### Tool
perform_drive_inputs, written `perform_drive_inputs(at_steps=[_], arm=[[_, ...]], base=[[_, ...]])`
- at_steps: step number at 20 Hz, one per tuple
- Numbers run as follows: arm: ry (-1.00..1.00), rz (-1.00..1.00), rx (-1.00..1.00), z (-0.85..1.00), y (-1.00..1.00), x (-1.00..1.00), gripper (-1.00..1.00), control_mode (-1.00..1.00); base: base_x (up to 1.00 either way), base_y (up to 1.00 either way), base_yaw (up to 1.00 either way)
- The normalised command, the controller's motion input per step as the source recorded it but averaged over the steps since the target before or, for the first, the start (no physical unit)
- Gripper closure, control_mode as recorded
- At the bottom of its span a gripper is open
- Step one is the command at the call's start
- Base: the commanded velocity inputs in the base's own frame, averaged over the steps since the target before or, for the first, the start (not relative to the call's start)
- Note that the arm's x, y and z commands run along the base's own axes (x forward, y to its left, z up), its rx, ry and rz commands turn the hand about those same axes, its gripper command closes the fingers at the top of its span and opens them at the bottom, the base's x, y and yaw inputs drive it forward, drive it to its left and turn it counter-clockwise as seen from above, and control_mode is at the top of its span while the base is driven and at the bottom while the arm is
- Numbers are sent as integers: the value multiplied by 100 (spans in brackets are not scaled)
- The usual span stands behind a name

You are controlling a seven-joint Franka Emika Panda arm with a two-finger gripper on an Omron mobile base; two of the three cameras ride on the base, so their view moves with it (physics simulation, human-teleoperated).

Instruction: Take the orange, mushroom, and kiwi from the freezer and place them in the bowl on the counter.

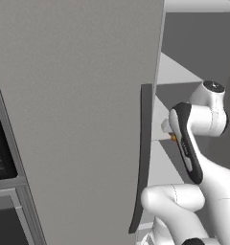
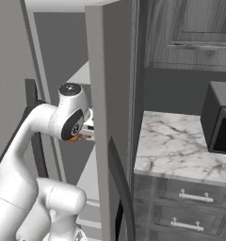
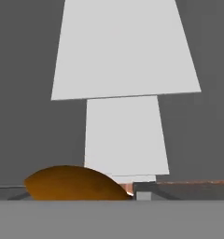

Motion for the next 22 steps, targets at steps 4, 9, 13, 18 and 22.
perform_drive_inputs(at_steps=[4, 9, 13, 18, 22], arm=[[0, 3, -5, 62, 34, -86, 100, -100], [-1, 5, -4, 68, 17, -73, 100, -100], [0, 7, -2, 63, 28, -36, 100, -100], [2, 0, -1, 49, 22, -24, 100, -100], [2, 1, 0, 31, 0, -29, 100, -100]], base=[[0, 0, 0], [0, 0, 0], [0, 0, 0], [0, 0, 0], [0, 0, 0]])
